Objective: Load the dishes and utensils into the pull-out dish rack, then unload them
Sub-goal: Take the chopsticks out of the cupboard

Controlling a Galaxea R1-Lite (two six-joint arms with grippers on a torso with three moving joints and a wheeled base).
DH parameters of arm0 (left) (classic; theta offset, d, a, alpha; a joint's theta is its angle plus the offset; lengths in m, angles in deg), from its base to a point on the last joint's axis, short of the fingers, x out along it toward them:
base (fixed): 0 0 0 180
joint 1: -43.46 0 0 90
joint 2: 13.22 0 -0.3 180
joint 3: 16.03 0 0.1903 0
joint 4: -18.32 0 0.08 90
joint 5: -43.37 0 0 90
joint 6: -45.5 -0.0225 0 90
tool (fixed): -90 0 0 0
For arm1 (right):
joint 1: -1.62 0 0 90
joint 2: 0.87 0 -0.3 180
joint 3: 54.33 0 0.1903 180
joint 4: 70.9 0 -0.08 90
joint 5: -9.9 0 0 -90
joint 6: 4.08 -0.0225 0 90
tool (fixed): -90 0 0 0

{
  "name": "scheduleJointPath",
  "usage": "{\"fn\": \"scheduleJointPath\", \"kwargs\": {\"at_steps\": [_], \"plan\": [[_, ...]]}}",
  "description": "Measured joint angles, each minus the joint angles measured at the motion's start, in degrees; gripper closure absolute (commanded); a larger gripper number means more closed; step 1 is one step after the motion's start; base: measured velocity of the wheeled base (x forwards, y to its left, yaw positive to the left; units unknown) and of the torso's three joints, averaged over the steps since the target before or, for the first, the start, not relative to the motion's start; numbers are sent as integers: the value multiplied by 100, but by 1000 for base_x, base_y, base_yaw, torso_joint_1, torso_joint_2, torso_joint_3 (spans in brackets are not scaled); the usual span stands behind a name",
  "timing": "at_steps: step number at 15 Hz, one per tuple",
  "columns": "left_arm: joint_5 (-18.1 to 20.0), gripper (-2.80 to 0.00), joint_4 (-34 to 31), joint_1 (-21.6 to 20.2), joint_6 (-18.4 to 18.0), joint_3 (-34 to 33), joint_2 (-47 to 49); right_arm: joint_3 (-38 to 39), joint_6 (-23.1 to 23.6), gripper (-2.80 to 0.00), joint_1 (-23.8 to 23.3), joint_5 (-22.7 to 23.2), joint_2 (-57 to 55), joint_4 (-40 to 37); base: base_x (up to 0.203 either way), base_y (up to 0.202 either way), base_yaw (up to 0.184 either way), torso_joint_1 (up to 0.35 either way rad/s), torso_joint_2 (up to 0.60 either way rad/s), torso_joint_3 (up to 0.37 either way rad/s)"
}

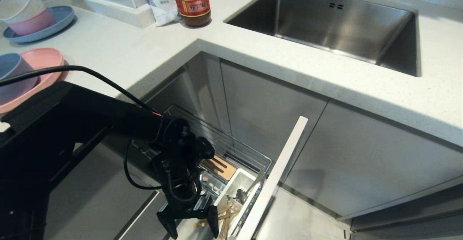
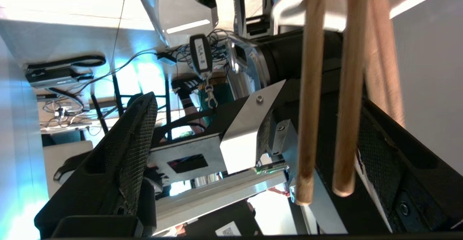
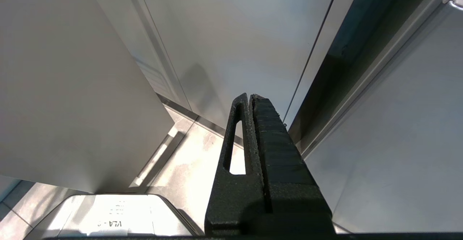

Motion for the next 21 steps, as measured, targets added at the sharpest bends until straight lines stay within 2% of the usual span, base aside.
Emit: {"fn": "scheduleJointPath", "kwargs": {"at_steps": [14,15,21], "plan": [[140,-280,244,4,38,115,175,0,2,0,0,2,0,0,0,0,0,0,0,0],[137,0,250,4,35,115,175,0,0,0,0,1,0,0,0,0,0,0,0,0],[129,0,255,6,52,122,168,0,0,0,0,0,0,0,0,0,0,0,0,0]]}}
